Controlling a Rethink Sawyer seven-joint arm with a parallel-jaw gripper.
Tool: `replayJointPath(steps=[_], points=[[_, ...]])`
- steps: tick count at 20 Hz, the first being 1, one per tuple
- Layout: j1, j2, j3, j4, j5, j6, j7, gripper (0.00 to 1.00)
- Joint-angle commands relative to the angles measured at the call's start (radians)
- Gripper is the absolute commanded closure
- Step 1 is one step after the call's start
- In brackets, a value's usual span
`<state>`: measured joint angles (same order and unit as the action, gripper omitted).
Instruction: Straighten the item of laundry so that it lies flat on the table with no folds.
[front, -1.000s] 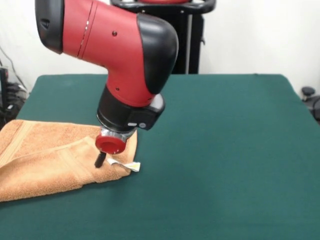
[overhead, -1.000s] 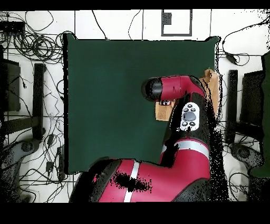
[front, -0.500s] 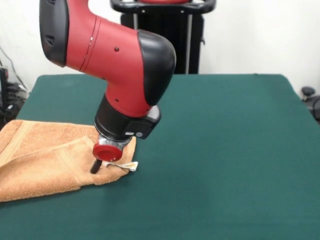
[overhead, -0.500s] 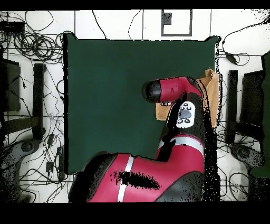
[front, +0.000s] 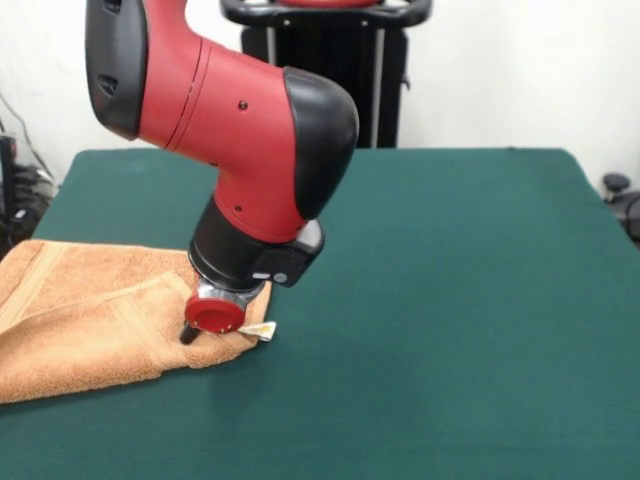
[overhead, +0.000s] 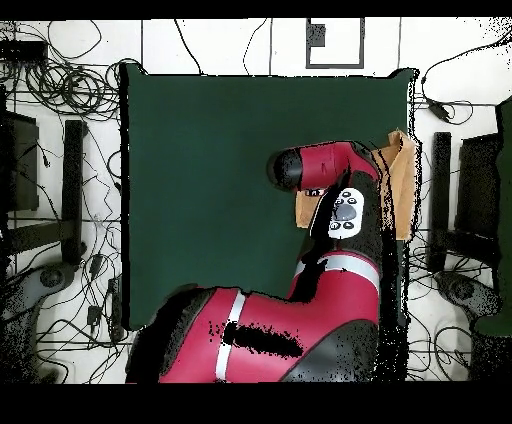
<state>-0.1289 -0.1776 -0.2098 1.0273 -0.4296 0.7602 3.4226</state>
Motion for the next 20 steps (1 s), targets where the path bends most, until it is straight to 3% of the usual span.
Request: replayJointPath(steps=[1,10,16,20], points=[[0.036,0.074,0.026,0.022,-0.013,0.018,-0.048,1.00],[0.052,0.068,0.091,0.024,0.033,-0.036,-0.028,1.00],[0.039,0.059,0.156,0.030,0.036,-0.069,-0.118,1.00],[0.042,0.063,0.181,0.031,0.080,-0.055,-0.076,1.00]])
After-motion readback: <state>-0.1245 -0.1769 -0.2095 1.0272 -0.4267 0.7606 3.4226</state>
